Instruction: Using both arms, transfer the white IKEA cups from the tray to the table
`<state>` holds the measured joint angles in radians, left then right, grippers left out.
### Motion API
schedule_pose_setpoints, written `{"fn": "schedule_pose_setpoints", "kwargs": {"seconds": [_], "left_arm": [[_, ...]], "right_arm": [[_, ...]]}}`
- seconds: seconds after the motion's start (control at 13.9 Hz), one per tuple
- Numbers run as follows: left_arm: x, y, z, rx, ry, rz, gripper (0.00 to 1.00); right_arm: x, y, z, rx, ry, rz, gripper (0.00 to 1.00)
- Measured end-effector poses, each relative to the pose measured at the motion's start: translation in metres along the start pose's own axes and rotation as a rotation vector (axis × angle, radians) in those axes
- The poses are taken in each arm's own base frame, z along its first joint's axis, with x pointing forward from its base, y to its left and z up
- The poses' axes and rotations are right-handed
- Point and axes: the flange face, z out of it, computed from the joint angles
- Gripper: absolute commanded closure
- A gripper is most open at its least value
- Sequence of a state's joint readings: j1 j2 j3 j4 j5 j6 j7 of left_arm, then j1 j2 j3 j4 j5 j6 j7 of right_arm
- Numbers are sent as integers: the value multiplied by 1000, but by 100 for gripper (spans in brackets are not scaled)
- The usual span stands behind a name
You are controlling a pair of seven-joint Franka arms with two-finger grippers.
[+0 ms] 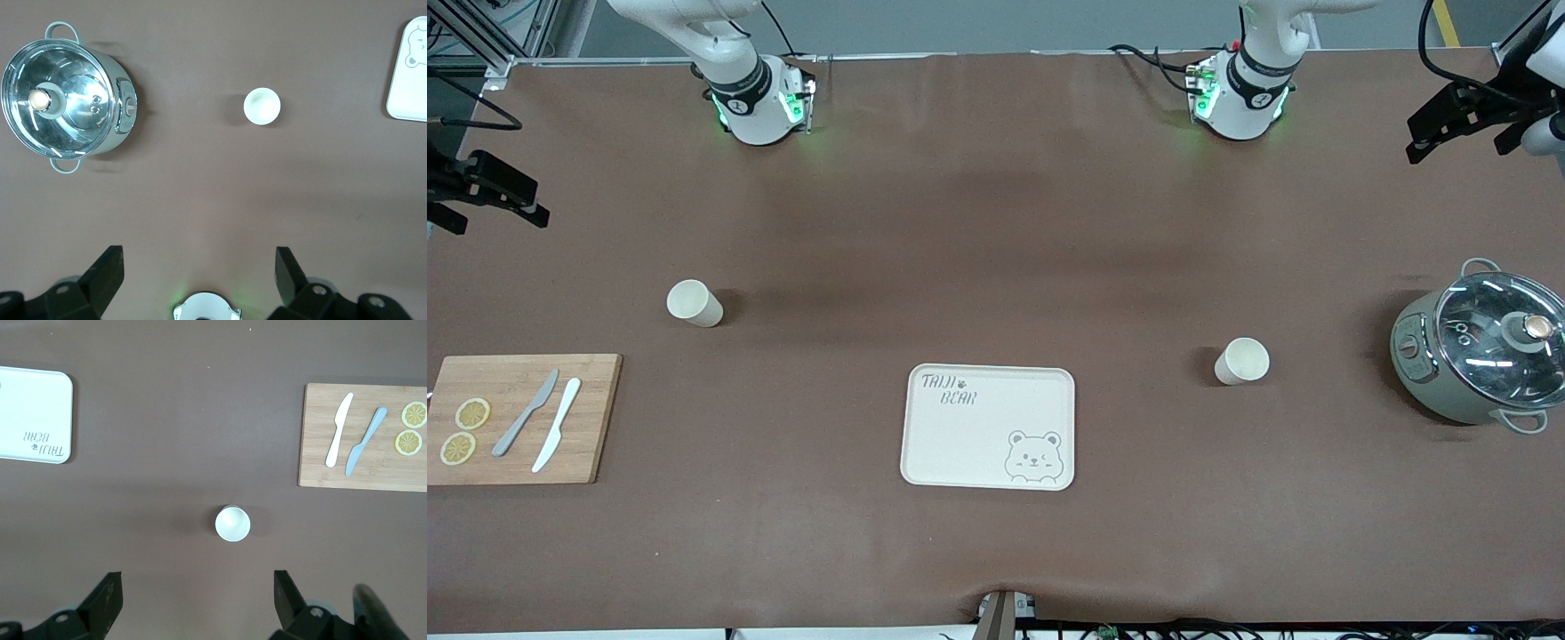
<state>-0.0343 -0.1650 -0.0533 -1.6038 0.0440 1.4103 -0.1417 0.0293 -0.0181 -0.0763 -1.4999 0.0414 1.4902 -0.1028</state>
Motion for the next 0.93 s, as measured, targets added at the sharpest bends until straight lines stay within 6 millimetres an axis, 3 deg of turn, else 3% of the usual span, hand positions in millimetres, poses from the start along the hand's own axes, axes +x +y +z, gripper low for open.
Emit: {"fn": "schedule_pose_setpoints", "kwargs": {"seconds": [0.93], "left_arm": [[7, 1, 10, -2, 22, 0, 0]], "right_arm": [[0, 0, 0, 0, -1, 0, 0]]}}
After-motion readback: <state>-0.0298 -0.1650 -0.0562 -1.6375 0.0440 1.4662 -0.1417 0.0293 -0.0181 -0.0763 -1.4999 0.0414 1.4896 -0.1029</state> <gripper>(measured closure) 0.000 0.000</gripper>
